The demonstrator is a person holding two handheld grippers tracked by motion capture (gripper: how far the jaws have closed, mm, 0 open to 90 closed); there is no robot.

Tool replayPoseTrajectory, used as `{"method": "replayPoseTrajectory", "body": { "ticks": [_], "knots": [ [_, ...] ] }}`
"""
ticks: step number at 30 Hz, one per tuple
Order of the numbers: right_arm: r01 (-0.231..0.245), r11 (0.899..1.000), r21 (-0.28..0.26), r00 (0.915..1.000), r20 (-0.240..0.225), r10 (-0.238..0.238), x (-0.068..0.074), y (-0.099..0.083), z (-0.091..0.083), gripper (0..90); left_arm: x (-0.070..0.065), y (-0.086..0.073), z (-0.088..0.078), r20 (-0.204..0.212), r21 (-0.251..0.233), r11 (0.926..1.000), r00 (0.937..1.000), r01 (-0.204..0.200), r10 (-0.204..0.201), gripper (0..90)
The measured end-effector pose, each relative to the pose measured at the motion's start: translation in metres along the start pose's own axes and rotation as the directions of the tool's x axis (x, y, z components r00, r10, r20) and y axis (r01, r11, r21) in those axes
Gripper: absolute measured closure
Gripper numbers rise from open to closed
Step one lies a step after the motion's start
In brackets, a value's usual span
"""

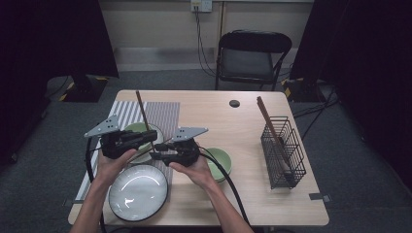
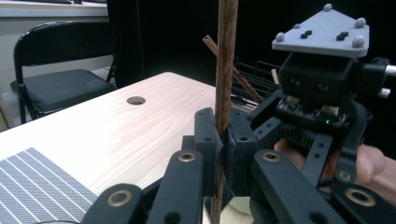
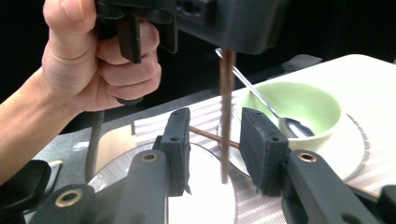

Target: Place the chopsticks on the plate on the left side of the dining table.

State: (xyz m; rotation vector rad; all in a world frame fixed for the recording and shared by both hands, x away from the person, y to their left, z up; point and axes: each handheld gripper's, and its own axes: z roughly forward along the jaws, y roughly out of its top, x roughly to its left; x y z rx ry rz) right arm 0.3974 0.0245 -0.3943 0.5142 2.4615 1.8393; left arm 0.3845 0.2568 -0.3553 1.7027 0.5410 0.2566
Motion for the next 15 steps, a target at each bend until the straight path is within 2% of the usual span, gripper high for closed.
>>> {"method": "replayPoseTrajectory", "body": {
  "ticks": [5, 6, 10, 12, 15],
  "knots": [
    [0.005, 1.000, -0.030, 1.0000, 0.008, -0.005, -0.0019, 0.0017, 0.0040, 70.4, -0.0031, -0.0001, 0.0038, 0.013, 0.007, 1.0000, 0.9999, -0.002, 0.001, 85.3],
    [0.005, 0.999, -0.032, 1.0000, 0.008, -0.004, -0.0031, 0.0019, 0.0039, 73.0, -0.0033, 0.0000, 0.0043, 0.014, 0.014, 0.9998, 0.9999, -0.011, 0.011, 85.3],
    [0.004, 0.999, -0.045, 1.0000, -0.005, -0.004, -0.0033, 0.0026, 0.0026, 84.4, -0.0039, 0.0000, 0.0055, 0.033, 0.010, 0.9999, 0.9995, 0.001, -0.002, 85.2],
    [0.009, 0.999, -0.040, 0.9999, -0.008, -0.009, -0.0033, 0.0029, 0.0021, 86.1, -0.0055, 0.0003, 0.0056, 0.024, 0.009, 0.9999, 0.9997, -0.007, 0.007, 85.0],
    [0.012, 0.999, -0.037, 0.9999, -0.011, -0.012, -0.0041, 0.0021, -0.0001, 86.2, -0.0040, 0.0007, 0.0036, 0.032, 0.003, 1.0000, 0.9995, -0.006, 0.006, 76.5]
  ]
}}
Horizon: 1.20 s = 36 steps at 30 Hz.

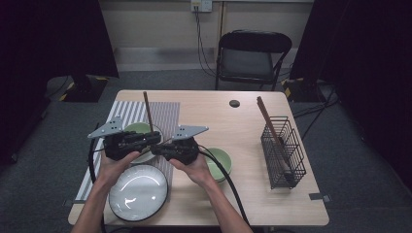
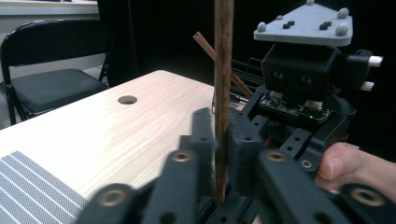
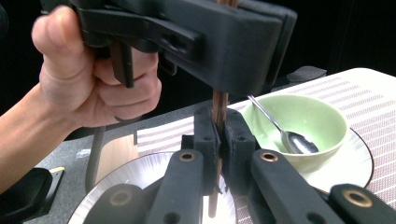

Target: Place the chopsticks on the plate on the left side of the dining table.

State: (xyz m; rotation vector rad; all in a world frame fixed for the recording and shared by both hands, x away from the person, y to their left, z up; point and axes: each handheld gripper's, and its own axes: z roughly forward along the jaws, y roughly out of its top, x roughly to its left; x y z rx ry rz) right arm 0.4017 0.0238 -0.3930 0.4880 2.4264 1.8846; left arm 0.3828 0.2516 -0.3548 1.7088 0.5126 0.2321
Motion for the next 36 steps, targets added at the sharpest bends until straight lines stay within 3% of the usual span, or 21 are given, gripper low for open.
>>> {"method": "replayPoseTrajectory", "body": {
  "ticks": [4, 6, 8, 12, 16, 21, 28, 30, 36],
  "knots": [
    [0.005, 1.000, 0.012, 1.0000, -0.002, -0.005, 0.0006, -0.0024, -0.0019, 86.2, 0.0008, -0.0001, -0.0017, 0.004, -0.002, 1.0000, 1.0000, 0.004, -0.004, 76.1],
    [0.004, 1.000, 0.016, 1.0000, 0.001, -0.004, 0.0007, -0.0030, -0.0014, 86.1, 0.0000, 0.0001, -0.0009, 0.005, 0.000, 1.0000, 1.0000, 0.000, 0.000, 80.3],
    [-0.005, 1.000, 0.000, 1.0000, 0.000, 0.005, -0.0005, -0.0029, -0.0005, 84.5, -0.0004, 0.0007, -0.0007, 0.011, -0.004, 1.0000, 0.9999, 0.002, -0.002, 85.2],
    [-0.008, 1.000, -0.022, 1.0000, -0.005, 0.008, -0.0012, -0.0022, 0.0009, 80.0, -0.0014, 0.0005, 0.0000, 0.026, -0.008, 1.0000, 0.9997, -0.003, 0.003, 85.3],
    [-0.008, 1.000, -0.009, 0.9999, -0.009, 0.008, -0.0012, -0.0042, 0.0033, 85.7, -0.0002, -0.0003, -0.0013, 0.014, 0.002, 1.0000, 0.9999, -0.005, 0.005, 85.3],
    [0.003, 1.000, -0.007, 1.0000, 0.005, -0.003, 0.0015, -0.0020, -0.0001, 86.3, 0.0004, 0.0005, -0.0032, 0.027, -0.027, 0.9996, 0.9996, 0.003, -0.003, 84.5],
    [0.019, 1.000, 0.002, 0.9996, 0.020, -0.019, 0.0046, 0.0023, -0.0059, 86.4, 0.0013, 0.0021, -0.0058, 0.017, -0.031, 0.9995, 0.9998, -0.003, 0.003, 79.0],
    [0.008, 1.000, 0.000, 0.9994, 0.034, -0.008, 0.0045, 0.0025, -0.0065, 86.5, 0.0037, 0.0012, -0.0071, 0.016, -0.040, 0.9991, 0.9998, 0.014, -0.014, 75.8],
    [0.003, 1.000, 0.009, 0.9998, 0.017, -0.004, 0.0040, 0.0027, -0.0047, 86.5, 0.0064, -0.0004, -0.0084, 0.009, -0.038, 0.9991, 0.9998, 0.019, -0.018, 67.1]
  ]
}}
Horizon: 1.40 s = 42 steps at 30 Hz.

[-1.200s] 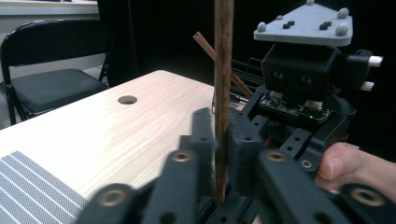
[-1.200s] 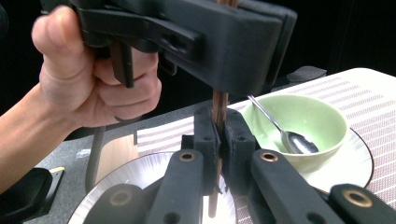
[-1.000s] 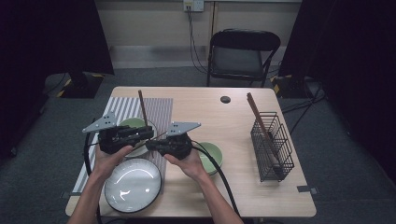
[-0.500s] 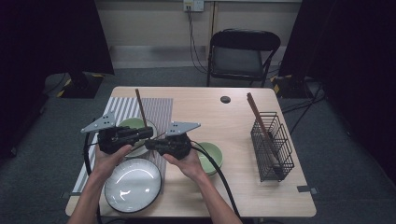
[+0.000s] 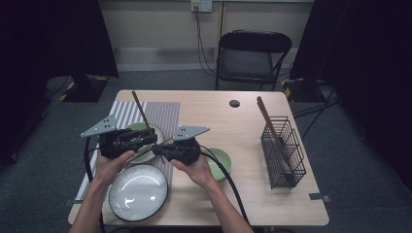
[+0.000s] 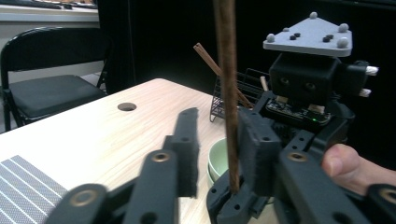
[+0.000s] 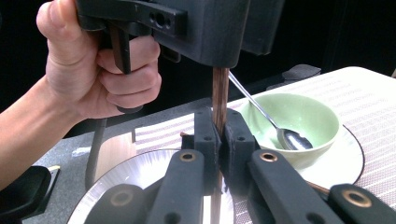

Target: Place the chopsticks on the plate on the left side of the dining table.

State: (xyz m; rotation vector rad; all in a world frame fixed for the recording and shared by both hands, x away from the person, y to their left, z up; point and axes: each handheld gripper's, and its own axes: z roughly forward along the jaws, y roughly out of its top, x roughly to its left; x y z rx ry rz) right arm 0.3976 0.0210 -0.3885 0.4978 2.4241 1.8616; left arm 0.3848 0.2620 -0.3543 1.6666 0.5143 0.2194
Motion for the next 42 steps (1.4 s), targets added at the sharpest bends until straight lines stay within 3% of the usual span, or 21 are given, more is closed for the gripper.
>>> {"method": "replayPoseTrajectory", "body": {
  "ticks": [6, 9, 14, 27, 35, 42],
  "knots": [
    [0.000, 1.000, 0.023, 0.9997, -0.024, 0.001, 0.002, -0.002, 0.004, 86.5, -0.007, 0.007, -0.002, -0.005, -0.021, 0.9997, 0.9999, -0.012, 0.012, 52.3],
    [0.000, 1.000, 0.013, 0.9992, -0.041, 0.001, 0.002, -0.003, 0.003, 86.4, -0.008, 0.010, -0.005, -0.024, -0.035, 0.9992, 0.9996, -0.017, 0.016, 50.1],
    [0.022, 0.999, 0.024, 0.9991, -0.037, -0.021, 0.005, -0.003, 0.000, 86.5, 0.002, 0.005, -0.009, -0.048, -0.048, 0.9986, 0.9985, 0.024, -0.026, 46.6],
    [0.019, 1.000, 0.007, 0.9998, 0.001, -0.019, 0.003, -0.001, -0.016, 86.5, 0.008, 0.001, -0.012, -0.074, -0.057, 0.9968, 0.9954, 0.057, -0.061, 45.0],
    [0.020, 1.000, -0.003, 0.9997, 0.015, -0.020, 0.002, -0.001, -0.021, 86.2, 0.010, -0.001, -0.011, -0.097, -0.037, 0.9984, 0.9942, 0.043, -0.046, 42.3],
    [0.020, 1.000, 0.001, 0.9996, 0.019, -0.020, 0.001, 0.000, -0.025, 86.1, 0.012, -0.002, -0.011, -0.079, -0.036, 0.9975, 0.9948, 0.061, -0.064, 41.6]
  ]
}}
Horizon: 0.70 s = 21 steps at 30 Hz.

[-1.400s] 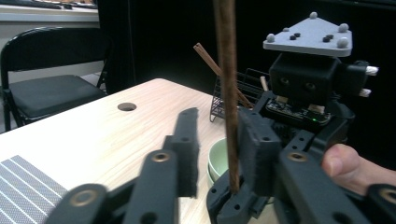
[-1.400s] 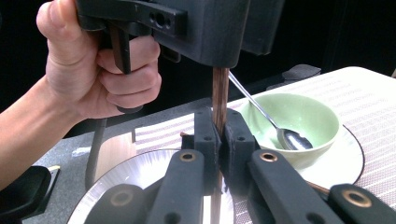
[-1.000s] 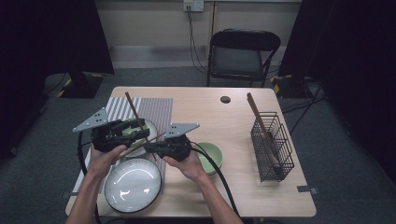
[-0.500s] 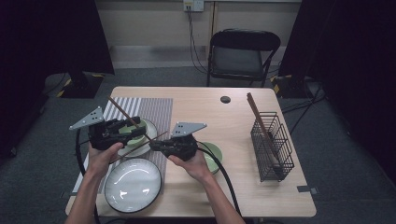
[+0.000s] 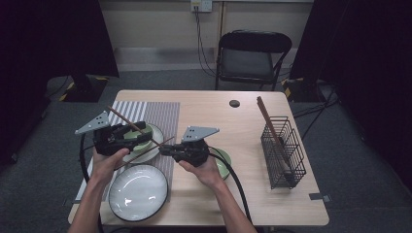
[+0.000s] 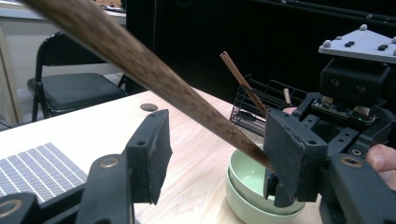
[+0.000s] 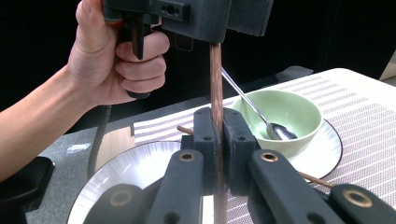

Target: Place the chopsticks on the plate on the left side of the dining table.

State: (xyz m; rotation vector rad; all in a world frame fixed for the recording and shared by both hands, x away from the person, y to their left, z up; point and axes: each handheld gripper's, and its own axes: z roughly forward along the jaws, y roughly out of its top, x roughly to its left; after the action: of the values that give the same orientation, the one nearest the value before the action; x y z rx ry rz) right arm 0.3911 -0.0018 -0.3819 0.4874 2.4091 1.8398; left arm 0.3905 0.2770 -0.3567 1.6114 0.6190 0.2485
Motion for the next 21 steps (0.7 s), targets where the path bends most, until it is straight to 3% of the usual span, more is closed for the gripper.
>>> {"method": "replayPoseTrajectory", "body": {
  "ticks": [3, 6, 12, 16, 21],
  "knots": [
    [0.002, 1.000, 0.000, 0.9999, -0.012, -0.002, 0.000, -0.001, 0.001, 86.2, -0.006, 0.002, 0.000, -0.002, -0.018, 0.9994, 0.9995, -0.031, 0.031, 44.8],
    [0.004, 1.000, 0.001, 0.9998, -0.017, -0.004, 0.001, -0.001, 0.001, 86.2, -0.005, 0.003, -0.001, -0.002, -0.020, 0.9986, 0.9988, -0.048, 0.048, 41.1],
    [0.003, 1.000, 0.001, 0.9999, -0.016, -0.003, 0.002, -0.002, 0.001, 86.2, -0.001, 0.003, -0.005, -0.013, -0.030, 0.9994, 0.9998, -0.014, 0.014, 39.3],
    [-0.006, 1.000, -0.012, 1.0000, -0.006, 0.006, 0.002, -0.003, -0.001, 86.1, 0.001, 0.001, -0.004, -0.037, -0.012, 0.9993, 0.9988, -0.035, 0.034, 39.0],
    [-0.007, 1.000, -0.011, 0.9999, 0.007, 0.007, 0.000, -0.003, -0.005, 86.2, 0.005, -0.003, -0.002, -0.034, 0.003, 1.0000, 0.9994, -0.009, 0.009, 37.4]
  ]
}}
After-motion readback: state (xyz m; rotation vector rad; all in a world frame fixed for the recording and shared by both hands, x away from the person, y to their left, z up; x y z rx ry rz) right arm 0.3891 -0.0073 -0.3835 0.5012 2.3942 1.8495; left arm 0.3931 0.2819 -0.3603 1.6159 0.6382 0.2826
